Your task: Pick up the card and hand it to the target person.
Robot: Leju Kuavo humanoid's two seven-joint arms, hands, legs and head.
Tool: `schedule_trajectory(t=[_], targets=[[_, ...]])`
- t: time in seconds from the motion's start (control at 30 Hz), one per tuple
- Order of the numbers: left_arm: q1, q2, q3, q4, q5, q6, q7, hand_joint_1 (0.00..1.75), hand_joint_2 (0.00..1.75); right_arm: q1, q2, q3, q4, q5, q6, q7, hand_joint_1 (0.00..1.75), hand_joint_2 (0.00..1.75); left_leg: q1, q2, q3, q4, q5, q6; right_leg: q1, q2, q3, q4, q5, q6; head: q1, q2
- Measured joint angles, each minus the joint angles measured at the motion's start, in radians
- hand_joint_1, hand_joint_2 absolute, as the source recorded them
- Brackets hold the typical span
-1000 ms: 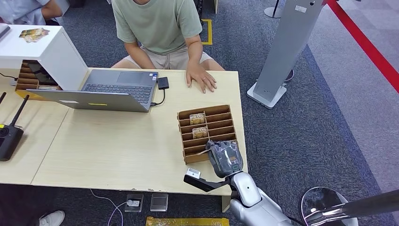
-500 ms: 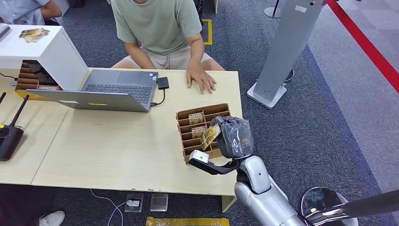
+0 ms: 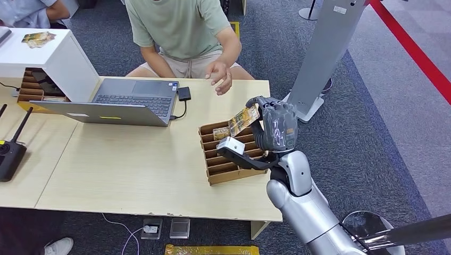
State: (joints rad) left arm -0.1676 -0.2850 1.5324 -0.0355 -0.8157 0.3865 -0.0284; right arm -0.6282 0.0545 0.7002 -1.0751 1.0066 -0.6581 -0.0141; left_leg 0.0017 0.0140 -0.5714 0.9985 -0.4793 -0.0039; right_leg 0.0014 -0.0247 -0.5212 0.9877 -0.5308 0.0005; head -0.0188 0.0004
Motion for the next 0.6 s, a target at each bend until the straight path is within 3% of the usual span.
schedule_trajectory(t=[0.2,0.37,0.5,0.6], targets=[[-0.001,0.0,0.0,0.0,-0.034,-0.014,0.01,0.0,0.0,-0.088,0.062,-0.006,0.091,0.009,0.0,0.005,1.75,1.75,0.0,0.0,0.0,0.0,0.0,0.0,0.0,0.0,0.0,0.0,0.0,0.0,0.0,0.0],[-0.002,0.005,0.0,0.0,-0.04,-0.024,0.001,0.0,0.0,-0.178,0.114,-0.008,0.228,0.043,0.001,0.062,1.75,1.75,0.0,0.0,-0.001,0.0,0.0,0.0,0.0,0.0,-0.001,0.0,0.0,0.0,0.001,0.0],[-0.003,0.007,0.0,0.0,-0.04,-0.028,-0.004,0.0,0.0,-0.206,0.128,-0.007,0.272,0.055,0.002,0.083,1.75,1.75,0.0,0.0,-0.001,0.0,0.0,0.0,0.0,0.0,-0.001,0.0,0.0,0.0,0.001,0.0],[-0.004,0.011,0.0,0.0,-0.023,-0.029,-0.015,0.0,0.0,-0.274,0.174,0.002,0.405,0.113,0.018,0.163,1.75,1.75,0.0,0.0,-0.001,0.0,0.0,0.0,0.0,0.0,-0.001,0.0,0.0,0.0,0.001,0.0]])
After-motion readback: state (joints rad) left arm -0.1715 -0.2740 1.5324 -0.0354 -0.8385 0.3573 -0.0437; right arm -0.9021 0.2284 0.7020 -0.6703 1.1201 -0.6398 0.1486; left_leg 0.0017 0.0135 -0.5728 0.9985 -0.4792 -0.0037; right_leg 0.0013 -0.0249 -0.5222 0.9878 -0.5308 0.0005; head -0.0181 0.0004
